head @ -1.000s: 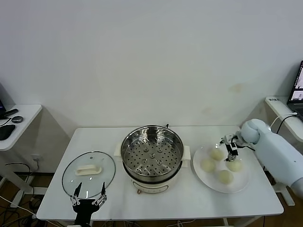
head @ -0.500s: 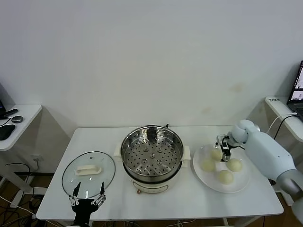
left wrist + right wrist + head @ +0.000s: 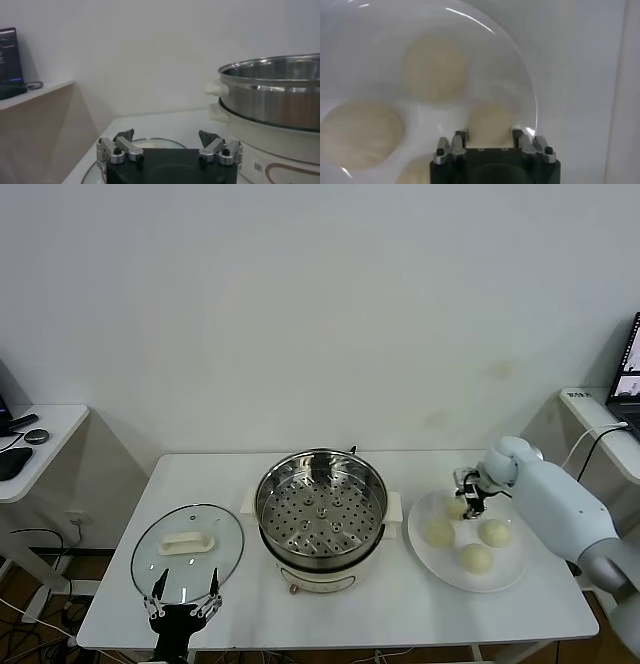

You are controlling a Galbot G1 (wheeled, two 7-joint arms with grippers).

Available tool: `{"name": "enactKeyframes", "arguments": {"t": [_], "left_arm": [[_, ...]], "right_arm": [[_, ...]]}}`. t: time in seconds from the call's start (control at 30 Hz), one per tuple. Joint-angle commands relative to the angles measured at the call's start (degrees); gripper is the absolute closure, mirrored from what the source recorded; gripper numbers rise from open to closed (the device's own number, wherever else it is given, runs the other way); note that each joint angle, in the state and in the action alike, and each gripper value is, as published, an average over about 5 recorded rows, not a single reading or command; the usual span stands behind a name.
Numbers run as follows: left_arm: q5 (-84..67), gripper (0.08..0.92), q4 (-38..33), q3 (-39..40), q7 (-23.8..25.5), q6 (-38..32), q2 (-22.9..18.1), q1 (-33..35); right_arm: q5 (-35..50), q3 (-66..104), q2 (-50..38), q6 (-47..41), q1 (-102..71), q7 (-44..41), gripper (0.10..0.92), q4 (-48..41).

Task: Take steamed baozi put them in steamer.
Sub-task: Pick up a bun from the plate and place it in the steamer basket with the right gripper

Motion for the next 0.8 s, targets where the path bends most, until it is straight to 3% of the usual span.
{"name": "enactKeyframes", "arguments": {"t": [0.03, 0.4, 0.53, 0.8], "left_arm": [[-0.1, 0.177, -0.2, 0.0, 0.1, 0.1, 0.3, 0.0], [-1.4, 0.177, -0.4, 0.5, 0.3, 0.1, 1.6, -0.4], [-1.4, 0.177, -1.3, 0.5, 0.4, 0.1, 2.2, 0.1], [-1.5, 0.177, -2.7, -0.7, 0.5, 0.1, 2.3, 0.2]], "right_arm": [[4.7, -2.3, -2.9, -0.9, 2.1, -0.5, 0.528, 4.8], [27.8, -20.4, -11.1, 1.5, 27.1, -3.6, 0.526, 21.8], [34.9, -28.7, -7.7, 7.1, 37.2, -3.4, 0.522, 24.1], [36.1, -35.1, 5.2, 16.3, 41.7, -3.6, 0.516, 26.0]]}}
